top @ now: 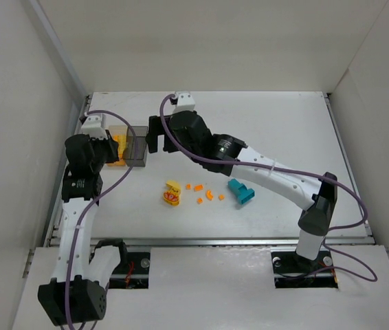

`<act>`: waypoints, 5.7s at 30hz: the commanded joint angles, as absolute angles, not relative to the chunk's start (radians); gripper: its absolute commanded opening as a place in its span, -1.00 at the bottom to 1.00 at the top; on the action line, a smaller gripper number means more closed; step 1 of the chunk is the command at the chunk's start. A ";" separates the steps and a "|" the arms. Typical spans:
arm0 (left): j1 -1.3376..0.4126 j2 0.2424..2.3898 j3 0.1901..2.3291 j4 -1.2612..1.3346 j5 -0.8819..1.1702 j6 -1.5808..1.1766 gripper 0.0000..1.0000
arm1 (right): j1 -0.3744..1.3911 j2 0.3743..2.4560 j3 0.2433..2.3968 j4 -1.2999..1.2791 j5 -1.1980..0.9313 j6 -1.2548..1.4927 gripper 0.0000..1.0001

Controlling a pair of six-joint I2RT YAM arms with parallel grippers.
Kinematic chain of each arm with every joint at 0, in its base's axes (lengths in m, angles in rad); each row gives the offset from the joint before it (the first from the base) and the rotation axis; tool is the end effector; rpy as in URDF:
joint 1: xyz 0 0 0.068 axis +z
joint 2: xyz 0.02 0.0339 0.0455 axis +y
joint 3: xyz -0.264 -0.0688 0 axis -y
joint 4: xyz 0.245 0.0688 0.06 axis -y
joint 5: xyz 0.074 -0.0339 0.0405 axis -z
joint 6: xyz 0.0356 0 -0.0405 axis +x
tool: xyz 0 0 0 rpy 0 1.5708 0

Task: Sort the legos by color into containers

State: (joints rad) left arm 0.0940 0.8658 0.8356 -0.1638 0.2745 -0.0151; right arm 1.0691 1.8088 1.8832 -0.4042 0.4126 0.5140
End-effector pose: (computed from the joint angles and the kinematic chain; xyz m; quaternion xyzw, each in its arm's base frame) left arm 0.2019 0.0093 0.3463 0.0451 0.7686 -0.0808 0.6330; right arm 0.2159 0.3640 0.4136 -0.1037 0.7985 0.2878 0.5185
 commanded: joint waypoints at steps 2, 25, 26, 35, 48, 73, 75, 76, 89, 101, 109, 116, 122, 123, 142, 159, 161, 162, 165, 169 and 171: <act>0.112 0.920 0.804 -0.016 0.112 0.106 -1.00 | 1.037 1.758 1.838 -0.452 0.532 0.526 1.00; 0.176 1.370 0.719 0.397 0.153 0.193 -0.85 | 0.836 2.023 2.124 -0.459 0.278 0.229 1.00; 0.176 1.379 0.719 0.397 0.179 0.204 -0.69 | 0.836 2.023 2.125 -0.459 0.278 0.229 1.00; 0.166 1.378 0.759 0.335 0.229 0.247 0.68 | 0.825 1.977 2.024 -0.459 0.264 0.238 1.00; 0.141 1.134 0.848 0.043 0.132 0.152 0.68 | 0.825 1.911 1.703 -0.669 0.062 0.256 1.00; 0.141 0.827 0.772 -0.204 0.163 0.150 0.71 | 0.888 1.983 1.479 -0.623 0.119 0.383 0.32; 0.141 0.827 0.762 -0.204 0.163 0.150 0.71 | 0.897 1.983 1.479 -0.623 0.138 0.394 0.29; 0.141 0.827 0.762 -0.204 0.163 0.150 0.71 | 0.911 1.983 1.491 -0.633 0.164 0.394 0.29; 0.141 0.856 0.762 -0.204 0.172 0.150 0.71 | 0.922 2.071 1.578 -0.666 0.218 0.425 0.18; 0.141 0.865 0.762 -0.186 0.172 0.160 0.71 | 0.922 2.102 1.609 -0.693 0.238 0.414 -0.23; 0.141 0.865 0.762 -0.186 0.187 0.193 0.69 | 0.922 2.068 1.646 -0.730 0.276 0.414 -0.81; 0.141 0.737 0.781 -0.313 0.608 0.561 0.61 | 0.862 1.921 1.826 -0.750 0.146 0.315 -0.90; 0.141 0.569 0.781 -0.341 1.007 0.850 0.61 | 0.841 1.910 2.022 -0.655 -0.469 0.207 -0.92; 0.141 0.557 0.781 -0.298 1.043 0.850 0.61 | 0.841 1.910 2.032 -0.625 -0.545 0.207 -0.92; 0.132 0.569 0.839 -0.199 1.308 0.746 0.18 | 0.882 1.855 1.945 -0.339 -0.861 0.321 -0.94; 0.132 0.614 0.877 -0.207 1.318 0.712 -0.32 | 0.891 1.864 1.934 -0.252 -0.900 0.370 -0.94; 0.132 0.614 0.877 -0.195 1.309 0.712 -0.46 | 0.891 1.873 1.934 -0.252 -0.900 0.370 -0.94; 0.132 0.614 0.877 -0.177 1.299 0.700 -0.61 | 0.891 1.873 1.934 -0.252 -0.900 0.370 -0.94; 0.132 0.614 0.877 -0.167 1.289 0.690 -0.82 | 0.891 1.873 1.934 -0.252 -0.900 0.370 -0.94; 0.132 0.604 0.867 -0.167 1.279 0.699 -1.00 | 0.891 1.882 1.945 -0.252 -0.900 0.379 -0.94; 0.132 0.594 0.858 -0.167 1.279 0.699 -1.00 | 0.891 1.882 1.945 -0.242 -0.900 0.379 -0.74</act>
State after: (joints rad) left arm 0.1349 0.6064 0.8383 -0.2058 1.2697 0.7143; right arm 0.8822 1.8969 1.9305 -0.3084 -0.8722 0.3969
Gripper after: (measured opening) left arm 0.196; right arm 0.418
